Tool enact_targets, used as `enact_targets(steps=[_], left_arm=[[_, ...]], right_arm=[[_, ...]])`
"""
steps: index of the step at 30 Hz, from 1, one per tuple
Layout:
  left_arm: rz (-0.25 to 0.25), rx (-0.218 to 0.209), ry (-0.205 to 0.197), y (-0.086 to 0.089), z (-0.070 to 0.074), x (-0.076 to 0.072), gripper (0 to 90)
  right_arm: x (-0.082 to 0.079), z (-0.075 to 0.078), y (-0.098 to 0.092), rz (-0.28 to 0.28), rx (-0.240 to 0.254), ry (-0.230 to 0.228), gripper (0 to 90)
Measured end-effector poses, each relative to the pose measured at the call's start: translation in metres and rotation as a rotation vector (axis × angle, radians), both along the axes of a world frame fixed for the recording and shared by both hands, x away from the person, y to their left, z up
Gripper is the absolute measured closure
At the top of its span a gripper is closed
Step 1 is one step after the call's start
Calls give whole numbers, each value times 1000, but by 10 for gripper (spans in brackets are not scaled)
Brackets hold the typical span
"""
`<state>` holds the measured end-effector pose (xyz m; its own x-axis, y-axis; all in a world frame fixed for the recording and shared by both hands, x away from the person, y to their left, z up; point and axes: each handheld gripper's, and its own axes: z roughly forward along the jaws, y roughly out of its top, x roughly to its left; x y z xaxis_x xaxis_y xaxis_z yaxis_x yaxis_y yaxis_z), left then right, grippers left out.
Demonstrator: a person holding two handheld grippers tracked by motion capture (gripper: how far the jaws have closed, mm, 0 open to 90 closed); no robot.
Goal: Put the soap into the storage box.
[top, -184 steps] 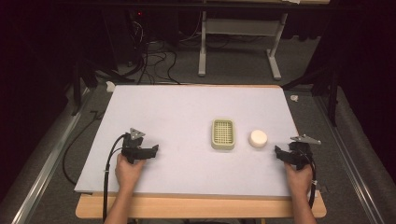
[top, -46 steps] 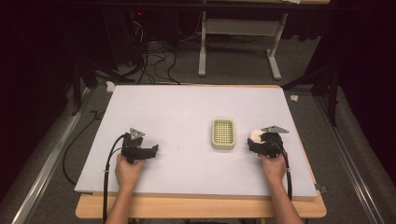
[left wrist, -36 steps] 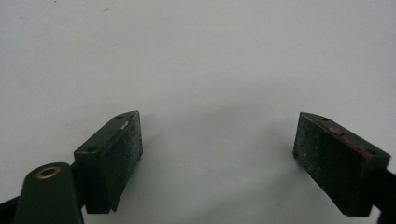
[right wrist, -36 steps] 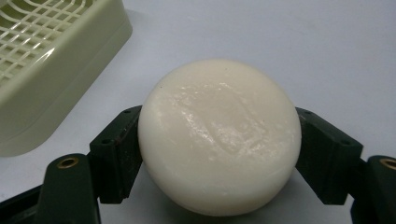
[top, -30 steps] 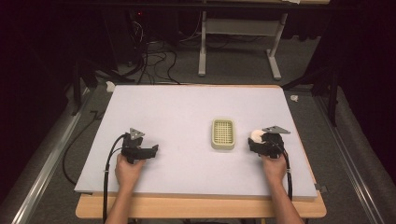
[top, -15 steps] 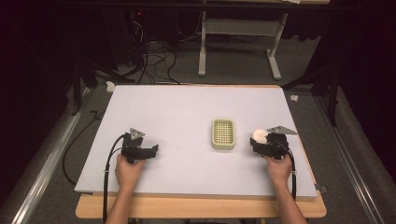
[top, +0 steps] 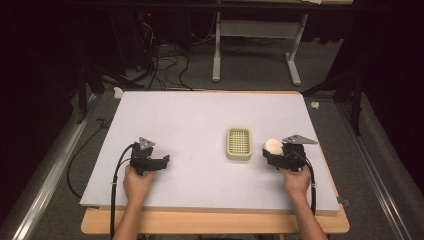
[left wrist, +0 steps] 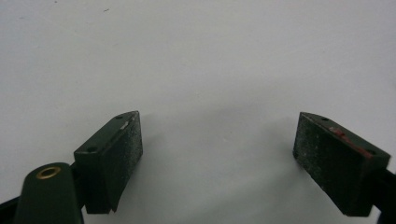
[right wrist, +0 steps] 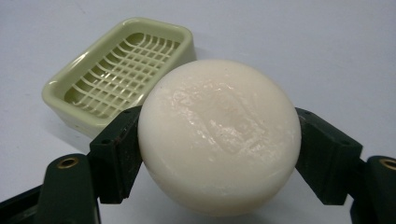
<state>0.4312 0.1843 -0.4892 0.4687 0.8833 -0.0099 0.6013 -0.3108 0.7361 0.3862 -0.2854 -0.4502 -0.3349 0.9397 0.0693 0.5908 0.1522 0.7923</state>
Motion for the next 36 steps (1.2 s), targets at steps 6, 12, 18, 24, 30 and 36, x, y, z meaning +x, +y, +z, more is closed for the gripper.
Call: enact_targets(steps=[6, 12, 18, 24, 30, 36], left_arm=[[0, 0, 0, 0, 0, 0, 162], [0, 0, 0, 0, 0, 0, 162], [0, 0, 0, 0, 0, 0, 162], [0, 0, 0, 0, 0, 0, 162], [1, 1, 1, 0, 0, 0, 162], [1, 1, 1, 0, 0, 0, 161]], right_arm=[[1, 6, 9, 36, 7, -17, 250], [3, 7, 17, 64, 1, -9, 250], [7, 12, 26, 87, -3, -11, 250], [16, 16, 35, 112, -9, -2, 250], [23, 22, 47, 142, -26, 1, 250], [34, 27, 62, 179, -56, 15, 250]])
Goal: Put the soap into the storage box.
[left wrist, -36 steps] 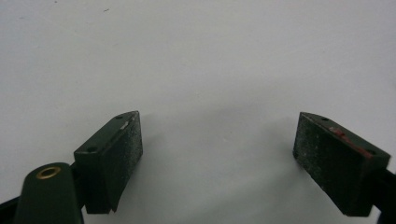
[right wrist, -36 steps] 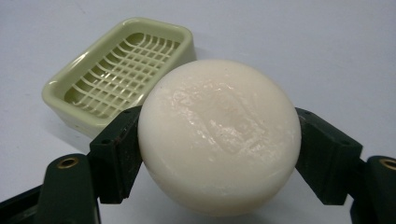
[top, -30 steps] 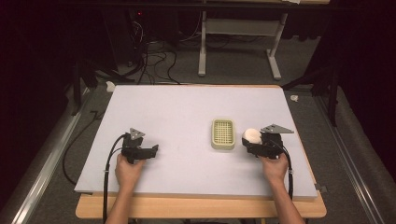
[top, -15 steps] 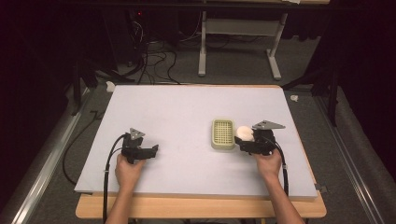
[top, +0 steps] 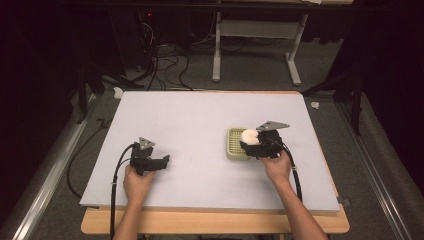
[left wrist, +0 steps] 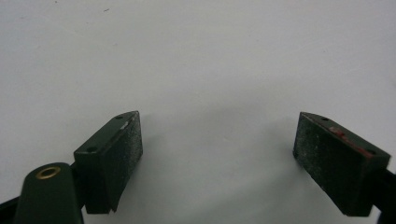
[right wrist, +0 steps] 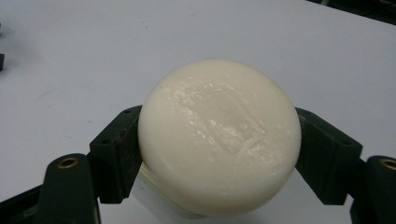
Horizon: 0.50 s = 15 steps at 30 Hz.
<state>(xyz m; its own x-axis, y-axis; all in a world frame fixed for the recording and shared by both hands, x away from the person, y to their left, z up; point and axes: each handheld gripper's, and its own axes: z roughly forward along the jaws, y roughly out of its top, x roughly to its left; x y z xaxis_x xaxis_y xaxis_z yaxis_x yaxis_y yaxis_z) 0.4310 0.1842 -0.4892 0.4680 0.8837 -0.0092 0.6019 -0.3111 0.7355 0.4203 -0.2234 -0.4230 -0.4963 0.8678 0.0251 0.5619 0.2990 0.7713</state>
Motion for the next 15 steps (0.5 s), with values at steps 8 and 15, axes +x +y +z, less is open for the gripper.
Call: enact_targets(steps=[8, 15], left_arm=[[0, 0, 0, 0, 0, 0, 162], [0, -1, -1, 0, 0, 0, 161]], right_arm=[[13, -5, 18, 35, -21, 16, 250], [24, -10, 34, 56, -41, 39, 249]])
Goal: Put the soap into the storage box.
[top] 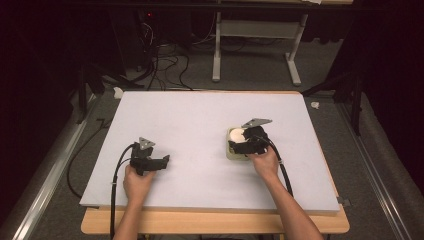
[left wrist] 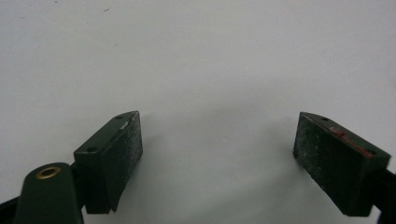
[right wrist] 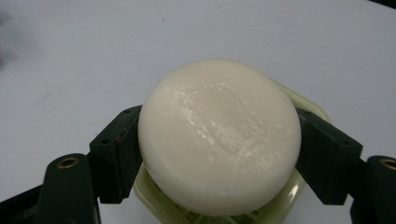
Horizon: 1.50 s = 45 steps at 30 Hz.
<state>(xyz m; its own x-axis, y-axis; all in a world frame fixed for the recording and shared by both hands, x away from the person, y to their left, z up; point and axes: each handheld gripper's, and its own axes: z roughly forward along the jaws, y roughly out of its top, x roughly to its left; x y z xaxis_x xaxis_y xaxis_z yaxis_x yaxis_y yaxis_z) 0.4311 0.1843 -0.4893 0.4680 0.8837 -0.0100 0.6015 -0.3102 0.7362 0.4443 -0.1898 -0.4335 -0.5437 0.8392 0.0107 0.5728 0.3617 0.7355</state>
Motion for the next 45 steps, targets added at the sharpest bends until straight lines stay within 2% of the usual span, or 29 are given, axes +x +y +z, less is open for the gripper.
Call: enact_targets(steps=[6, 23, 30, 45], left_arm=[[0, 0, 0, 0, 0, 0, 162], [1, -1, 2, 0, 0, 0, 162], [1, -1, 2, 0, 0, 0, 162], [1, -1, 2, 0, 0, 0, 162]], right_arm=[[7, -10, 2, -15, -18, 35, 249], [12, -16, 1, -53, -51, 49, 244], [8, -5, -4, -54, -7, -7, 262], [2, 3, -13, -68, 30, -31, 249]])
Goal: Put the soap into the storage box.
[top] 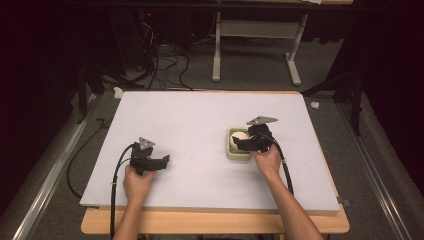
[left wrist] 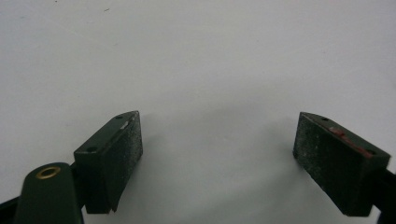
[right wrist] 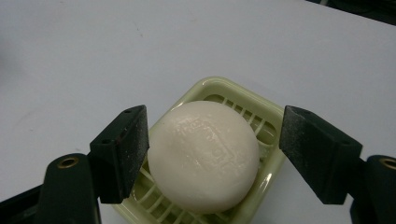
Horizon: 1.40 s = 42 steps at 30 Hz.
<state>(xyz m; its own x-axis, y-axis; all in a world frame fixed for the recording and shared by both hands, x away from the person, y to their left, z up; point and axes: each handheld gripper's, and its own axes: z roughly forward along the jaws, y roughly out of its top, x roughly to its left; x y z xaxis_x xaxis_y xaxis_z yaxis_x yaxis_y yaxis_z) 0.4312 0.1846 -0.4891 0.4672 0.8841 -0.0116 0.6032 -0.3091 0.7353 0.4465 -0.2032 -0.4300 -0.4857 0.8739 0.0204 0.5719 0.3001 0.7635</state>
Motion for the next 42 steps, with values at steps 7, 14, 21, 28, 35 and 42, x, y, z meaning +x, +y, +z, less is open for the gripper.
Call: enact_targets(steps=[7, 14, 21, 28, 35, 42], left_arm=[[0, 0, 0, 0, 0, 0, 162], [0, 0, 0, 0, 0, 0, 162], [0, 2, -1, 0, 0, 0, 162], [1, 1, -2, 0, 0, 0, 162], [1, 3, -1, 0, 0, 0, 162], [1, 2, -1, 0, 0, 0, 162]], right_arm=[[-4, 7, -5, -8, 26, -28, 254], [-8, 13, -16, -25, 51, -42, 256], [-13, 18, -23, -34, 60, -57, 259], [-17, 23, -33, -49, 71, -69, 260], [-20, 27, -41, -58, 78, -84, 261], [-25, 30, -48, -69, 86, -100, 261]])
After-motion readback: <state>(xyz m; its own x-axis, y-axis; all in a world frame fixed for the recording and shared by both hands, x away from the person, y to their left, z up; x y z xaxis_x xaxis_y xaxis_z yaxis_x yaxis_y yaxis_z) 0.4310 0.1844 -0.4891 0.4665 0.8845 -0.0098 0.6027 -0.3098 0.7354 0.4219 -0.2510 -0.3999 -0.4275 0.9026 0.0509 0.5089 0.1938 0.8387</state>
